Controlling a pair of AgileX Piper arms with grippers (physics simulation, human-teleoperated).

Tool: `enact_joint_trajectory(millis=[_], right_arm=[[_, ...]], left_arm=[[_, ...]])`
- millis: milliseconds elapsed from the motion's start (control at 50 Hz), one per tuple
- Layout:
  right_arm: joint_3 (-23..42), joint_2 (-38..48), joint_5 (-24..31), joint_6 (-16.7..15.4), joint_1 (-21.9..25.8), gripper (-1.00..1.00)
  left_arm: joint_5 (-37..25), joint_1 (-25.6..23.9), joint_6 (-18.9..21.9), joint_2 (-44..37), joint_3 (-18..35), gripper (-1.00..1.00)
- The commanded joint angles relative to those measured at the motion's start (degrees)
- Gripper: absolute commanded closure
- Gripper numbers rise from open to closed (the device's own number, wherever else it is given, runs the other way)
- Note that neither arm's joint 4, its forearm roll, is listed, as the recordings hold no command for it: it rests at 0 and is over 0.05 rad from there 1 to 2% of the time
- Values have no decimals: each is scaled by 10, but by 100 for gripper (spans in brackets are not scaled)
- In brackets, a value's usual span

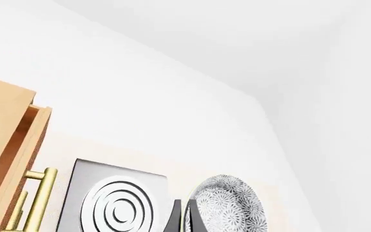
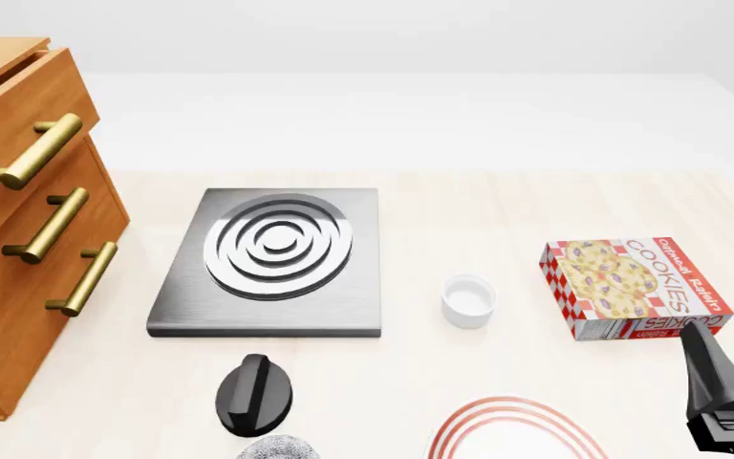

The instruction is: Pick the akita bowl on the wooden cabinet and place it on the plate.

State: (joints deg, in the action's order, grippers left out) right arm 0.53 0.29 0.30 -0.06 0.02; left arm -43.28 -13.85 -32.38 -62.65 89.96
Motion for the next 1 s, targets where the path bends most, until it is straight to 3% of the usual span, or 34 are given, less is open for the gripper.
enact_joint_trajectory(millis=[20, 440, 1000], right_arm=[[0, 0, 0, 0, 0, -100], [0, 0, 0, 0, 0, -100], [0, 0, 0, 0, 0, -100]], left_arm=[[8, -46, 9, -7, -6, 100], [15, -118, 17, -17, -18, 100], [37, -213, 36, -4, -96, 100]])
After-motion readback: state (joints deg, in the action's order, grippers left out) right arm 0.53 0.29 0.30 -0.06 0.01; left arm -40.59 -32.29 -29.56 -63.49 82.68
